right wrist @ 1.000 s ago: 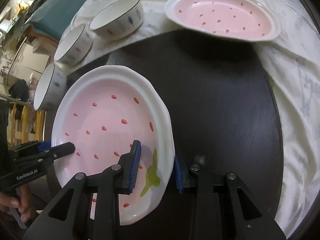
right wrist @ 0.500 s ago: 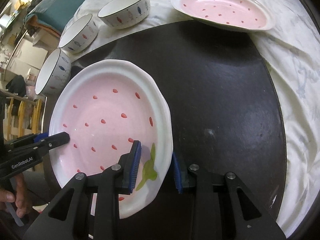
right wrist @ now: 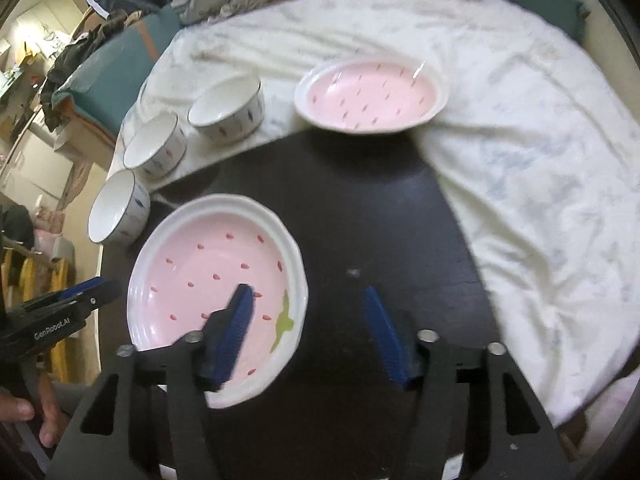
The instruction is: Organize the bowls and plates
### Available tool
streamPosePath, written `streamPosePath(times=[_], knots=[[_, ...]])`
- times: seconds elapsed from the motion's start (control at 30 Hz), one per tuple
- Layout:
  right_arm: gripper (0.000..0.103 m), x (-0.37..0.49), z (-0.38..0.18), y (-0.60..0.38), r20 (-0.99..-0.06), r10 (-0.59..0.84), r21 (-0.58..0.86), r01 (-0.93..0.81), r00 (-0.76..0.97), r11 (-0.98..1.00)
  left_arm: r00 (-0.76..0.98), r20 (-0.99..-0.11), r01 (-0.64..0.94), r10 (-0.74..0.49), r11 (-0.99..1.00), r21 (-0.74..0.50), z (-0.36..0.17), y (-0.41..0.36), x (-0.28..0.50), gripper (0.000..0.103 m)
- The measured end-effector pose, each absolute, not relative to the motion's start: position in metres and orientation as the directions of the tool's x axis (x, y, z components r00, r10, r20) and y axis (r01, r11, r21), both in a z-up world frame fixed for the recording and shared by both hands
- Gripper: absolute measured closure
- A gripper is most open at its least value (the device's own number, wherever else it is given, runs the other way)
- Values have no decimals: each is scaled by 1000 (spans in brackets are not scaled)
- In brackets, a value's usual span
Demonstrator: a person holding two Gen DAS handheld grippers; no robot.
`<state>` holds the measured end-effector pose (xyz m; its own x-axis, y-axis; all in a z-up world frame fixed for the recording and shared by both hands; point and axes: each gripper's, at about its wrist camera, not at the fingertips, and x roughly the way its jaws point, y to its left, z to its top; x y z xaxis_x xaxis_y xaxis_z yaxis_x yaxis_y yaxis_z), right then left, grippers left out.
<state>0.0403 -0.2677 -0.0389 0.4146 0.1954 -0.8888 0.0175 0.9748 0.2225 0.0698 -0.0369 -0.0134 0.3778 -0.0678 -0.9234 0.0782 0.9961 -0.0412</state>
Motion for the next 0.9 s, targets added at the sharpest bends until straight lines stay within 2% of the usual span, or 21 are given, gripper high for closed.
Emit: streamPosePath(times=[0.03,0.07,0.1,0.13,0.17,0.23,0.27,0.3,0.43,0.57,0.7,0.9], knots=[[29,38,-31,-267,-885,189,218,19,426,976,405,-912,80,-59,996,-29,-7,-37,67,58],[27,36,-26,-267,-882,186,216,21,433,976,418,-907,79,-58,997,-27,-5,-35,66,37],[23,34,-20,-266,-880,182,213,23,440,977,438,-896,77,-68,996,-38,0,-32,64,28],[21,30,-11,-266,-874,176,209,23,453,978,454,-888,73,-80,996,-52,4,-29,64,13],[17,28,-4,-265,-870,169,203,25,464,979,469,-879,64,-88,996,-65,7,-25,63,6],[8,27,7,-265,-867,165,205,35,469,978,486,-867,58,-110,994,-94,11,-20,64,0],[1,27,8,-264,-867,176,217,36,467,976,491,-862,60,-124,992,-108,13,-19,64,0],[0,27,11,-264,-865,194,236,35,462,971,497,-858,54,-129,992,-118,14,-18,64,0],[0,29,15,-268,-872,206,261,64,443,963,540,-829,20,-145,987,-160,16,-14,61,0],[0,28,15,-273,-872,141,206,90,468,974,648,-758,-33,-68,993,-117,27,-11,54,0],[0,22,5,-274,-879,41,80,63,474,995,629,-775,2,-59,997,-75,27,-21,61,0],[0,24,-4,-298,-867,114,162,59,485,985,587,-806,41,-80,997,-69,30,-45,76,0]])
